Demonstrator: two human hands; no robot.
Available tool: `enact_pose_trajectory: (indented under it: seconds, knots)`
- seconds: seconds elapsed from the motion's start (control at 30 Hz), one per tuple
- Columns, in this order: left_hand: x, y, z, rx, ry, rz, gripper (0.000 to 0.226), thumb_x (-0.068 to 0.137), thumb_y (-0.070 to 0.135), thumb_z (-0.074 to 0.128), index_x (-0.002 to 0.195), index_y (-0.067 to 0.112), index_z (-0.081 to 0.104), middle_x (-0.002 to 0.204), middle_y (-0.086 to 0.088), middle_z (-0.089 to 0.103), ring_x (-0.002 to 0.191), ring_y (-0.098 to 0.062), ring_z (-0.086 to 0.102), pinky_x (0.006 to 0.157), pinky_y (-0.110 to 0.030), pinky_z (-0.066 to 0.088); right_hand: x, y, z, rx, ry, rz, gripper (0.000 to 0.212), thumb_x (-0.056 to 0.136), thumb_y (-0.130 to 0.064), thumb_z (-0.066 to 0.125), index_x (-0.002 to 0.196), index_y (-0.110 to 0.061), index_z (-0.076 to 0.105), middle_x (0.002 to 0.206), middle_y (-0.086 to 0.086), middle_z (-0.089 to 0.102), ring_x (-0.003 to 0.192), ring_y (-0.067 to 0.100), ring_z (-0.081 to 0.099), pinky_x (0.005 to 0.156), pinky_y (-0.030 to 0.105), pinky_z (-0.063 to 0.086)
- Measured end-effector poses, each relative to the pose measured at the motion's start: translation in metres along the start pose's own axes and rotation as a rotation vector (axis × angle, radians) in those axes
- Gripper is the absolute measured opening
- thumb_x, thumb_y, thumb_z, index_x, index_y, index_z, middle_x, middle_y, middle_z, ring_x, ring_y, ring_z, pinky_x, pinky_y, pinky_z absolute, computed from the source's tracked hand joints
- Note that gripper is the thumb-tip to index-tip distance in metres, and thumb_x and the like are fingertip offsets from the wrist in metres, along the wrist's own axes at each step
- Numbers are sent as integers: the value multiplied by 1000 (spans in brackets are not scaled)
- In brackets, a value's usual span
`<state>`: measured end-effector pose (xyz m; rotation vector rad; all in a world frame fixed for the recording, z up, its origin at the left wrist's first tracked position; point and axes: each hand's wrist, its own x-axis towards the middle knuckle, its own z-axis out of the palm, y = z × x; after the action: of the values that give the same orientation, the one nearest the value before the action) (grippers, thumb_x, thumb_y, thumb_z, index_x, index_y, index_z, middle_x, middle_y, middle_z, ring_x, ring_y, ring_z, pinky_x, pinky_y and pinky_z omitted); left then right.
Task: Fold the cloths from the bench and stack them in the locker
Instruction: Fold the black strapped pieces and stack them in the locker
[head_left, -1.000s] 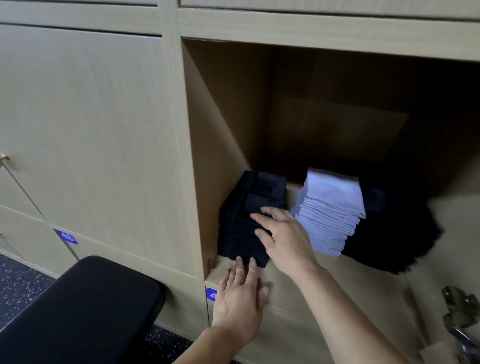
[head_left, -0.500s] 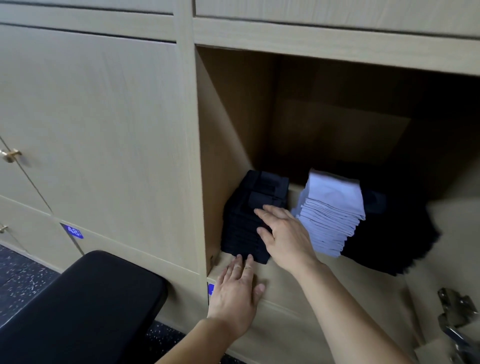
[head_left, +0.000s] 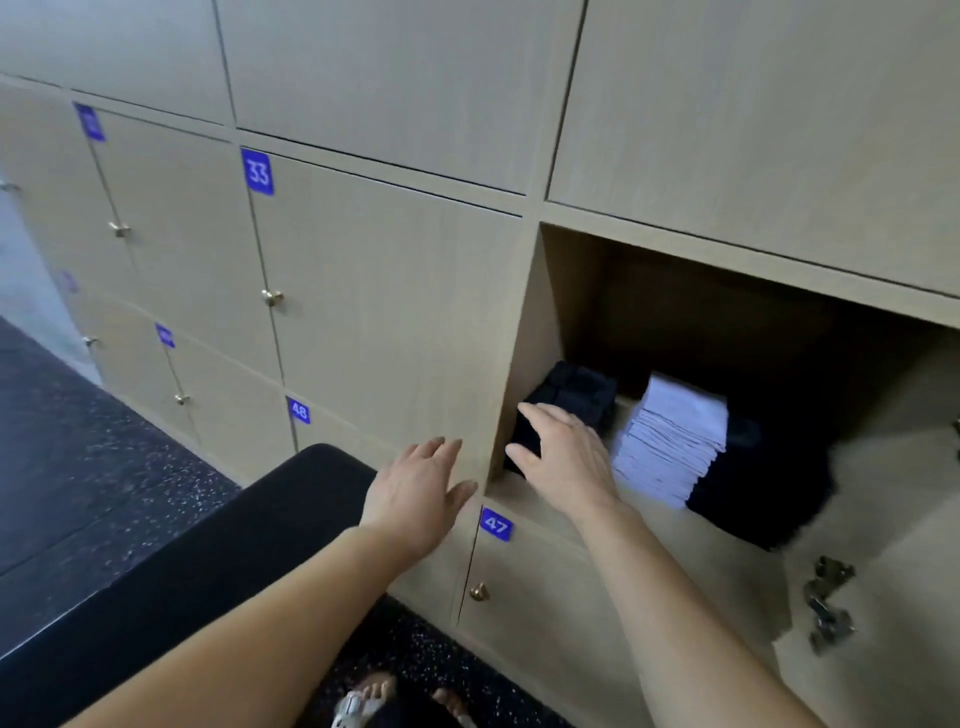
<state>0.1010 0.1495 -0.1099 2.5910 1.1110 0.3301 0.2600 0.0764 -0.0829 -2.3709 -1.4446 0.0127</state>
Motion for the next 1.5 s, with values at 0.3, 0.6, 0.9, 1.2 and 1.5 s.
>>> enact_pose_trajectory:
  seconds: [0.3, 0.6, 0.9, 1.2, 1.5]
  knots:
    - [-150, -109, -65, 29, 102, -187, 57, 98, 44, 49, 147, 18, 38, 146, -1, 47, 130, -25, 45, 105, -40, 39, -91, -138, 13, 62, -44, -192, 60, 94, -41, 54, 148, -19, 37, 148, 2, 44, 135, 22, 39, 109, 35, 33]
    - [-317, -233, -74, 25, 177, -490, 60, 98, 43, 51, 148, 14, 37, 151, -4, 42, 138, -26, 38, 114, -38, 32, -175, -264, 77, 94, -201, -412, 56, 93, -41, 56, 143, -18, 43, 142, 3, 50, 130, 23, 45, 104, 37, 39]
    - [-464, -307, -57, -3, 224, -717, 58, 97, 43, 53, 146, 16, 42, 149, -2, 45, 137, -22, 40, 113, -32, 31, -246, -352, 142, 44, -441, -636, 58, 94, -43, 54, 147, -23, 38, 146, -1, 45, 131, 21, 44, 104, 35, 37]
    - [-528, -343, -20, -31, 301, -825, 56, 96, 40, 57, 145, 14, 45, 150, -3, 44, 139, -21, 37, 115, -27, 24, -294, -408, 206, -47, -663, -783, 56, 96, -44, 50, 147, -25, 34, 144, -5, 46, 129, 18, 44, 105, 33, 35]
    - [-551, -381, 0, 6, 418, -1098, 61, 92, 36, 63, 144, 10, 45, 154, -20, 34, 143, -37, 29, 116, -46, 24, -316, -447, 261, -13, -791, -786, 67, 97, -47, 47, 153, -23, 19, 158, 3, 22, 145, 20, 21, 115, 35, 23]
